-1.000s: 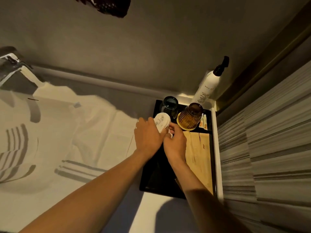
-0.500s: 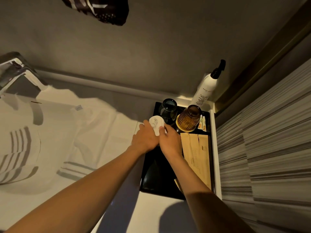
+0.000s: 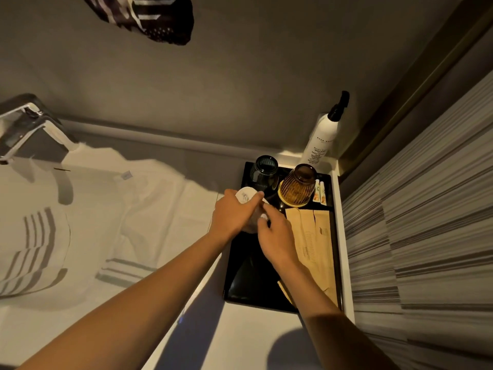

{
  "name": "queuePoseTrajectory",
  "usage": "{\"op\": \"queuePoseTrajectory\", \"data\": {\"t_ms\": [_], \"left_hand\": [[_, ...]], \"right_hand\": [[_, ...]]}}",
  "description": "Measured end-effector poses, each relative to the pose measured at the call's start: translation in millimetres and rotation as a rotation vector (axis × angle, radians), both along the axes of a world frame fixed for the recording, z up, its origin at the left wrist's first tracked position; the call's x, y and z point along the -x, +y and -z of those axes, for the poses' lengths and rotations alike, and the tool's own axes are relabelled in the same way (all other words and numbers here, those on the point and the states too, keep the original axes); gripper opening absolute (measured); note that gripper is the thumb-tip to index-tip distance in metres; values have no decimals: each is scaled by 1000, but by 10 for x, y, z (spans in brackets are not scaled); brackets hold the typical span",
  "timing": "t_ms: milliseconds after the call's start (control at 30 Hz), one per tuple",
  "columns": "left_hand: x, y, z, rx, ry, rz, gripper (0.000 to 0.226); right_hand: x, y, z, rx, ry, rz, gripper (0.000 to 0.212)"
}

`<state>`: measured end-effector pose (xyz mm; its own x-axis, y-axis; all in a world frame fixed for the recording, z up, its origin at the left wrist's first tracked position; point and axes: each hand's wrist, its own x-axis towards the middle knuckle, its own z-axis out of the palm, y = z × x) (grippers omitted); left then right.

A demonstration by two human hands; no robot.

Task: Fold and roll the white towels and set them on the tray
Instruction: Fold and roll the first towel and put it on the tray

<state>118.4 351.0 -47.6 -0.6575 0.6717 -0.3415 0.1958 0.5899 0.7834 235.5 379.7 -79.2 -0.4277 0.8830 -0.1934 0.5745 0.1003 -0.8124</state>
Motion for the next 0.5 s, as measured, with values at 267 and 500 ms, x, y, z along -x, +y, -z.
{"op": "queuePoseTrajectory", "data": {"t_ms": [267, 500], "left_hand": [[51, 116, -47, 10, -348, -12, 17], [-197, 80, 78, -94, -552, -102, 37]], "right_hand": [[-234, -105, -77, -608, -275, -163, 63], [-1, 69, -120, 4, 20, 350, 53]]}}
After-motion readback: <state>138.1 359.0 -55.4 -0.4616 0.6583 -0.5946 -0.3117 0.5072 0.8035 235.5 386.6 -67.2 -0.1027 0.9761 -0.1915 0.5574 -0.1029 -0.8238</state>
